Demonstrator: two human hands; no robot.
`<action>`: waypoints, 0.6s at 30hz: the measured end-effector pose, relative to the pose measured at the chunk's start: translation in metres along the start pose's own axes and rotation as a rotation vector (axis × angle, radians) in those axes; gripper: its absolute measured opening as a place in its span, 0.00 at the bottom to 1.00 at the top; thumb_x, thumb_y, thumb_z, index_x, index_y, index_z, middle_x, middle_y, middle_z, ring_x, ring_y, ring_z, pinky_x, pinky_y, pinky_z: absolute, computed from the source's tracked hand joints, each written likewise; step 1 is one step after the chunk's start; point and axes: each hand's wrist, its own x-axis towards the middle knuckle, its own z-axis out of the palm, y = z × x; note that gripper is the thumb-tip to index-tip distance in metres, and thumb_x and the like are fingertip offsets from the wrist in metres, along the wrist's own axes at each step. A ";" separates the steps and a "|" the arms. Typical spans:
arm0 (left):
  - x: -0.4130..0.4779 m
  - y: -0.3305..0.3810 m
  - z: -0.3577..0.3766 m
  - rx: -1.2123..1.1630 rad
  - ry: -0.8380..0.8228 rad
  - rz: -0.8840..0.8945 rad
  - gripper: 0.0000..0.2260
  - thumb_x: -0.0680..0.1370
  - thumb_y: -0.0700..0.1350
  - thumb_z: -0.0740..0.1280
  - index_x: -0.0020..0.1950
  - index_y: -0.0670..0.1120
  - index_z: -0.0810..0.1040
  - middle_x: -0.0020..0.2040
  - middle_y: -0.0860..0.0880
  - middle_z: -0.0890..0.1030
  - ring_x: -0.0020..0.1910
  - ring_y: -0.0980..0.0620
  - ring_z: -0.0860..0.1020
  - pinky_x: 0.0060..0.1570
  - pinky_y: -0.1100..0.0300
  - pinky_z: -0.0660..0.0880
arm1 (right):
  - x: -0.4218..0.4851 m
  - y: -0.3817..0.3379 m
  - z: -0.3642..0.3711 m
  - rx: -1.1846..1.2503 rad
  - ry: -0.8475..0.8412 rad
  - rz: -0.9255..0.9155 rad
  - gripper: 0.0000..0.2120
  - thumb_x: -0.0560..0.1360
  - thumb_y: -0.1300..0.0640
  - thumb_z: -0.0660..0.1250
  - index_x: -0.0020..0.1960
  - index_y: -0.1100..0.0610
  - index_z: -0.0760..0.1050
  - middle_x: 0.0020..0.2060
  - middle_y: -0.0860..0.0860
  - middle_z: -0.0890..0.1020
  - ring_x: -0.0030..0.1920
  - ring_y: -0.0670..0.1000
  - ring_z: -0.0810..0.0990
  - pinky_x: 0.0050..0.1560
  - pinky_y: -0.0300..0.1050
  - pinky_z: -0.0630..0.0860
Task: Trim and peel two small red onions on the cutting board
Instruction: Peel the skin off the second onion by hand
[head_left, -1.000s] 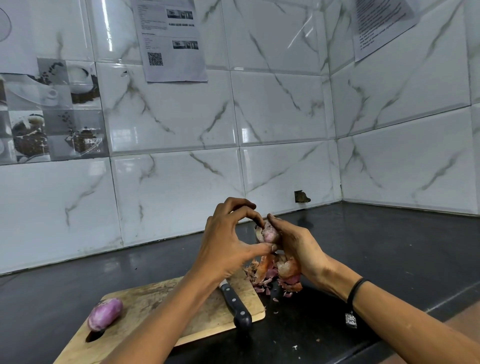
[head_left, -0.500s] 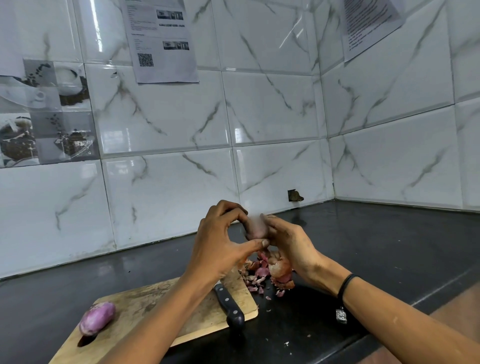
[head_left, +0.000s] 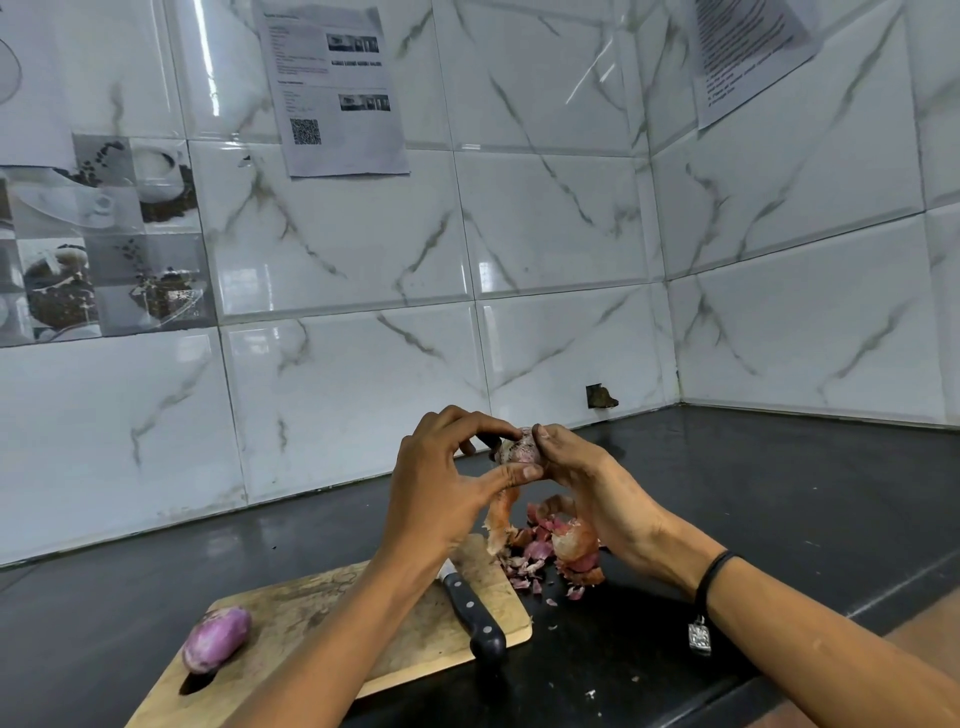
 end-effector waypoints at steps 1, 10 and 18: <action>0.000 0.000 0.000 -0.007 0.006 -0.011 0.20 0.61 0.66 0.74 0.49 0.59 0.85 0.45 0.61 0.79 0.47 0.62 0.73 0.52 0.53 0.74 | -0.001 -0.001 0.000 0.034 0.002 -0.005 0.20 0.76 0.43 0.65 0.57 0.59 0.77 0.50 0.53 0.84 0.51 0.47 0.82 0.51 0.52 0.73; 0.002 -0.003 0.001 -0.069 0.021 -0.056 0.10 0.64 0.58 0.76 0.43 0.59 0.87 0.42 0.60 0.81 0.45 0.62 0.76 0.44 0.72 0.68 | 0.000 -0.003 0.000 0.067 0.038 0.021 0.22 0.74 0.47 0.66 0.59 0.63 0.78 0.48 0.57 0.83 0.49 0.49 0.81 0.46 0.47 0.74; 0.002 -0.005 0.005 0.112 -0.022 -0.015 0.06 0.72 0.49 0.77 0.48 0.55 0.85 0.42 0.62 0.79 0.40 0.59 0.75 0.45 0.60 0.73 | 0.002 0.001 0.000 0.023 0.036 0.043 0.22 0.72 0.45 0.68 0.57 0.61 0.78 0.46 0.56 0.84 0.48 0.51 0.81 0.50 0.50 0.72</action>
